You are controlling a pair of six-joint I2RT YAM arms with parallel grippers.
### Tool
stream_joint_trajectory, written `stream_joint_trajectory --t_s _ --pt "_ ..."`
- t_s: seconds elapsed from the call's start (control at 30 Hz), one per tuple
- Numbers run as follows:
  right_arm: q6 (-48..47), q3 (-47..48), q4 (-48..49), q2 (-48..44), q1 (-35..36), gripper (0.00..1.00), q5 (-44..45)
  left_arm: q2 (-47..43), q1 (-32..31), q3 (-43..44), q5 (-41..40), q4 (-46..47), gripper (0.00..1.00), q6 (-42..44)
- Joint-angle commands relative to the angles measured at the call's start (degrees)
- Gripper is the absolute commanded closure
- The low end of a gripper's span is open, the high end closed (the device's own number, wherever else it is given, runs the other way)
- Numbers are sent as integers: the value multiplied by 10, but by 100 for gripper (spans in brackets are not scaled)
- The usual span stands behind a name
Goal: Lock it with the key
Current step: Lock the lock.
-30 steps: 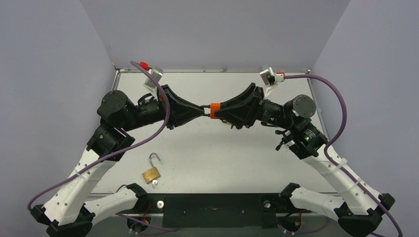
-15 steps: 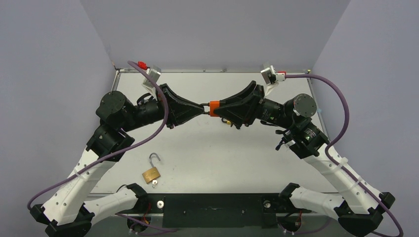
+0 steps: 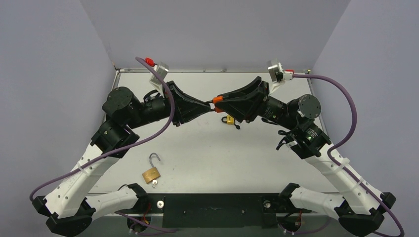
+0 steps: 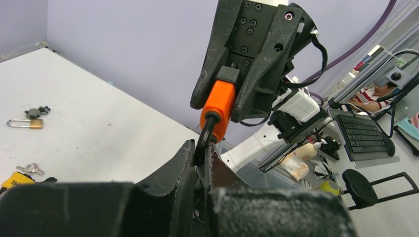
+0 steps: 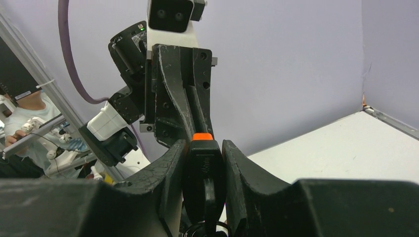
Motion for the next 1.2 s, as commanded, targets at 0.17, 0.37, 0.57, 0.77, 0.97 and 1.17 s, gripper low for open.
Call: stream_joint_trajectory --t_s 0.17,0.37,0.57,0.77,0.97,1.17 --pt "-16 -23 -22 58 52 100 -15 57 -47 48 16 29 100 5" --pt "-17 -48 -20 51 62 100 -4 52 -39 72 -20 40 100 0" --pt "-14 -56 -13 55 73 100 4 72 -36 98 11 77 100 -30" --pt "-10 -57 -2 75 84 100 7 83 -47 102 25 124 100 -49" --pt "-11 -58 0 87 95 100 17 89 -54 111 29 125 100 -47" --pt "-21 -51 -26 70 78 100 33 51 -49 76 -73 60 100 4"
